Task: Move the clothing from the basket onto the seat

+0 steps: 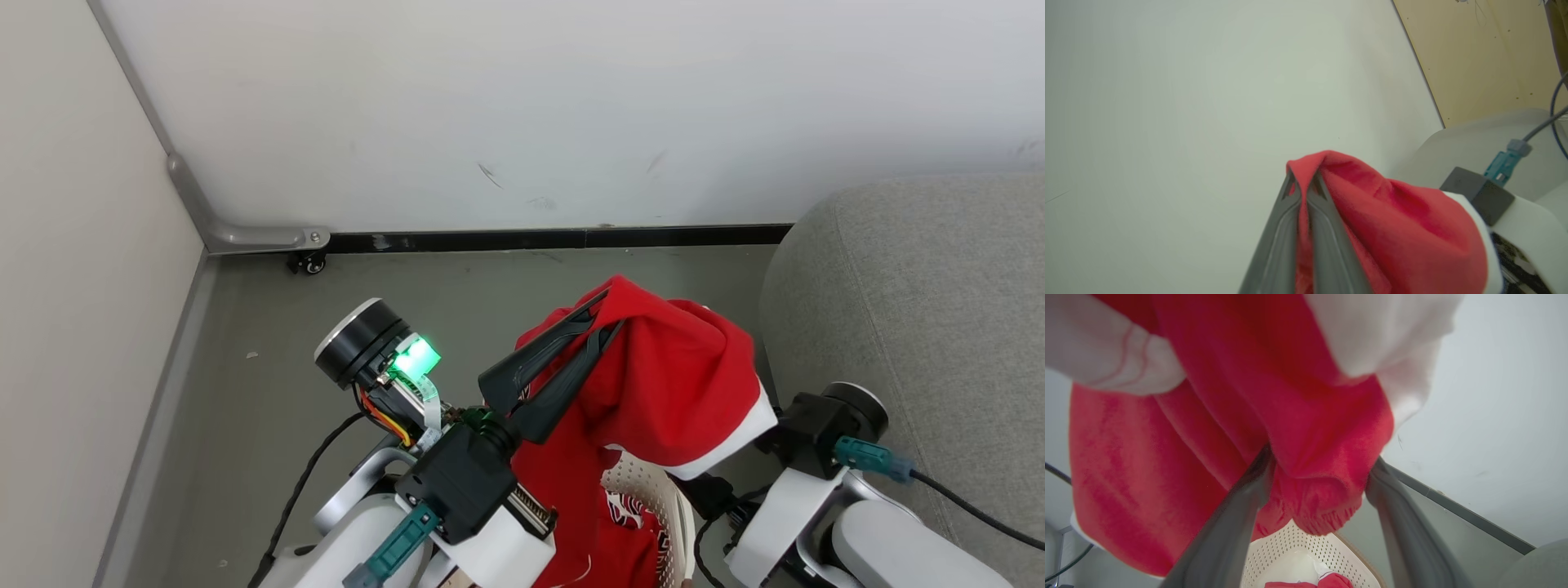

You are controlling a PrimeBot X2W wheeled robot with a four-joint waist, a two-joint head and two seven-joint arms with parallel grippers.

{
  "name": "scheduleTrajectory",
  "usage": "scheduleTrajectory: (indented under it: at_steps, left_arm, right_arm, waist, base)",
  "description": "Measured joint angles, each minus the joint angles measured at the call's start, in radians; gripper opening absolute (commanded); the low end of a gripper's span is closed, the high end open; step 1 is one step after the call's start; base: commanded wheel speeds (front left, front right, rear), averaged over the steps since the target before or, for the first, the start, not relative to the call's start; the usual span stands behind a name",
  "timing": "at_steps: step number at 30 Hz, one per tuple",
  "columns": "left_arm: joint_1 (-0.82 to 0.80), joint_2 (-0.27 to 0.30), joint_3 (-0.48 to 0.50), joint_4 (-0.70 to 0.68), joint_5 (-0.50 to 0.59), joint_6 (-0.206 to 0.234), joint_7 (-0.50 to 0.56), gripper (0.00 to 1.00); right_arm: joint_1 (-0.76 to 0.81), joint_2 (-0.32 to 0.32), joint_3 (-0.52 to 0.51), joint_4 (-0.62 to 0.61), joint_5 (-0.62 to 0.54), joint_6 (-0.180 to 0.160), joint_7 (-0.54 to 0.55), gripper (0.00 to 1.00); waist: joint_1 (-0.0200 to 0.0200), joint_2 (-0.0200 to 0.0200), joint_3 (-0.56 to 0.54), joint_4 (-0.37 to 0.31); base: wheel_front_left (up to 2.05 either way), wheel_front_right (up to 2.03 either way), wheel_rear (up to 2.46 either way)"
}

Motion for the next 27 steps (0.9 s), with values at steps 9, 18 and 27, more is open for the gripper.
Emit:
scheduleTrajectory:
  at_steps: [9,18,27]
  left_arm:
    - [0.0,-0.005,-0.001,0.006,-0.045,-0.004,0.0,0.0]
    - [0.031,0.02,0.052,0.116,-0.09,-0.011,0.0,0.0]
    - [0.078,0.039,0.098,0.249,-0.141,-0.01,0.0,0.0]
  right_arm:
    - [-0.006,0.0,0.044,0.007,-0.001,0.0,-0.009,0.0]
    - [-0.022,-0.003,0.057,0.012,0.0,0.0,-0.033,0.0]
    - [0.002,-0.004,0.021,0.003,0.037,0.0,-0.059,0.0]
  waist:
    - [0.0,0.0,-0.003,0.0]
    - [0.0,0.0,-0.009,-0.011]
    - [0.0,0.0,-0.012,-0.032]
  base:
    - [0.0,0.0,0.0]
    - [0.0,0.0,0.0]
    - [0.0,0.0,0.0]
